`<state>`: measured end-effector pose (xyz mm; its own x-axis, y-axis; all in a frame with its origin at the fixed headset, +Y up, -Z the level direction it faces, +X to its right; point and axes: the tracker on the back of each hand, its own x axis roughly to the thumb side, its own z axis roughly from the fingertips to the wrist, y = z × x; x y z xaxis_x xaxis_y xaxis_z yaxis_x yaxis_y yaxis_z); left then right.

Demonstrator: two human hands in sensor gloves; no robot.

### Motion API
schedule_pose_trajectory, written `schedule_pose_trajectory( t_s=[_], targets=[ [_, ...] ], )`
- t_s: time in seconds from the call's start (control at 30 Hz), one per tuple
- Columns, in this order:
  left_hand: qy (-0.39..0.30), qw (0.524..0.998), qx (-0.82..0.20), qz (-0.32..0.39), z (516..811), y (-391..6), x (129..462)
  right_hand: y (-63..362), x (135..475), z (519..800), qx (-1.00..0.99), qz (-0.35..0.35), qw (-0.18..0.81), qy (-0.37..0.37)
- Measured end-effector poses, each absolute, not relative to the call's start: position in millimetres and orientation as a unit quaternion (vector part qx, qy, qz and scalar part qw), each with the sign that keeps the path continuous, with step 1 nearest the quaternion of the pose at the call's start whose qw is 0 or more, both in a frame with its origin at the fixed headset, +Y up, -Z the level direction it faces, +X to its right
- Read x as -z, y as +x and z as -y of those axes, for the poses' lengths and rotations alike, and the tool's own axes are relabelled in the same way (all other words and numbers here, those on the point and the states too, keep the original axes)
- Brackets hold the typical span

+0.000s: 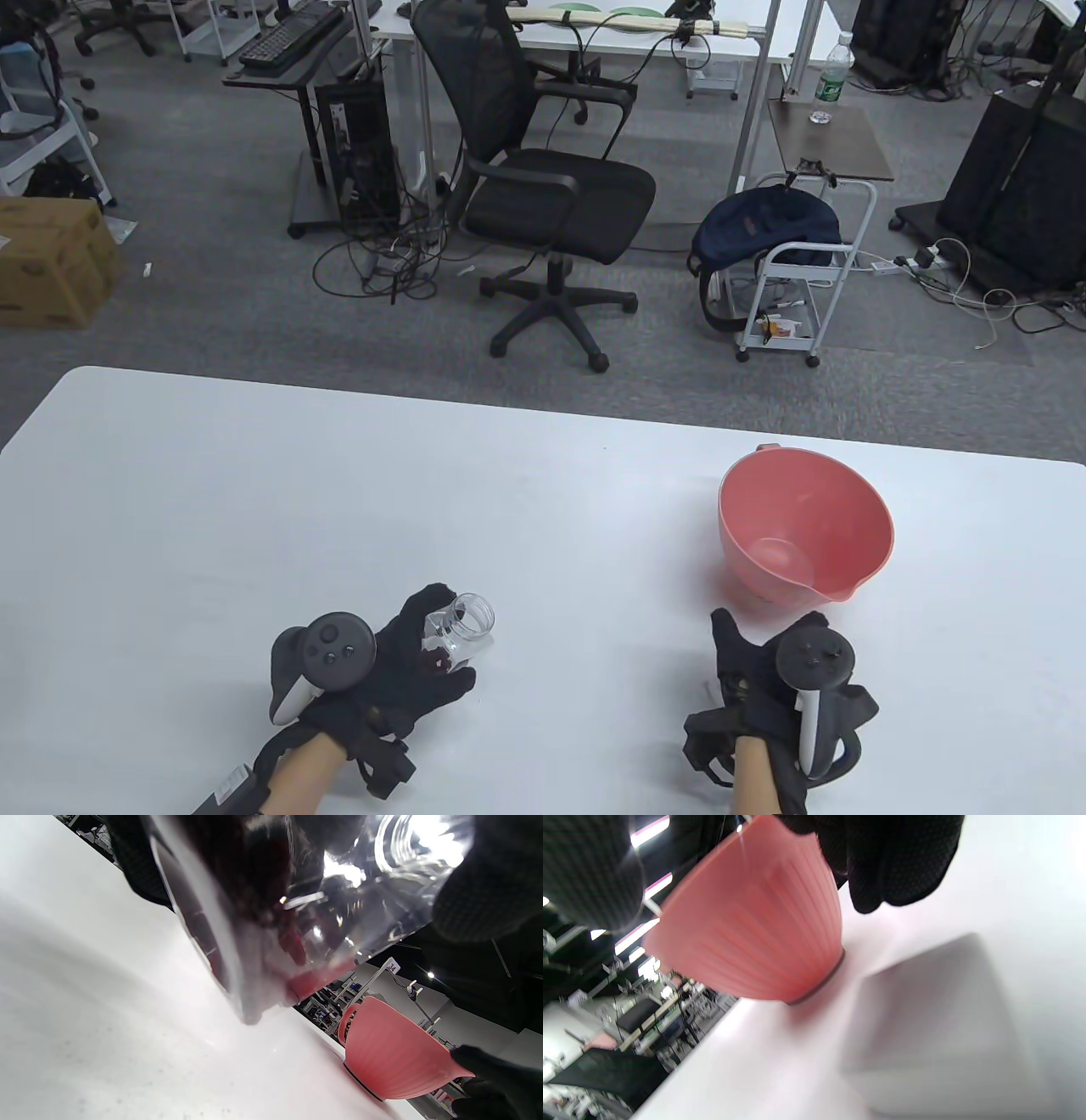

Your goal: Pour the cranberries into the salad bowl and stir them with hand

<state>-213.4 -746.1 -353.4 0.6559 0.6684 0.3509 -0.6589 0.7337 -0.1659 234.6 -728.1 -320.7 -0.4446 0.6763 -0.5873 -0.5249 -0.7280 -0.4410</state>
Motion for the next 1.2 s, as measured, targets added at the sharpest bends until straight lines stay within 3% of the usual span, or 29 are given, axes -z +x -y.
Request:
schedule_pose_trajectory(
  t_s=[0.17,0.37,0.77,0.9,1.2],
  targets=[
    [-0.018,0.908,-0.368,0.199,746,-212,355,251,330,718,-0.787,0.107,0.417,-0.442],
    [-0.03,0.902,-0.381,0.203,746,-213,355,269,345,726,-0.744,0.099,0.438,-0.495],
    [-0.029,0.907,-0.375,0.189,745,-217,357,278,367,732,-0.691,0.105,0.482,-0.528],
    [-0.024,0.906,-0.38,0.183,744,-218,357,278,370,736,-0.632,0.122,0.563,-0.518],
    [-0.016,0.9,-0.401,0.168,742,-226,360,265,373,715,-0.672,0.115,0.569,-0.459]
  ],
)
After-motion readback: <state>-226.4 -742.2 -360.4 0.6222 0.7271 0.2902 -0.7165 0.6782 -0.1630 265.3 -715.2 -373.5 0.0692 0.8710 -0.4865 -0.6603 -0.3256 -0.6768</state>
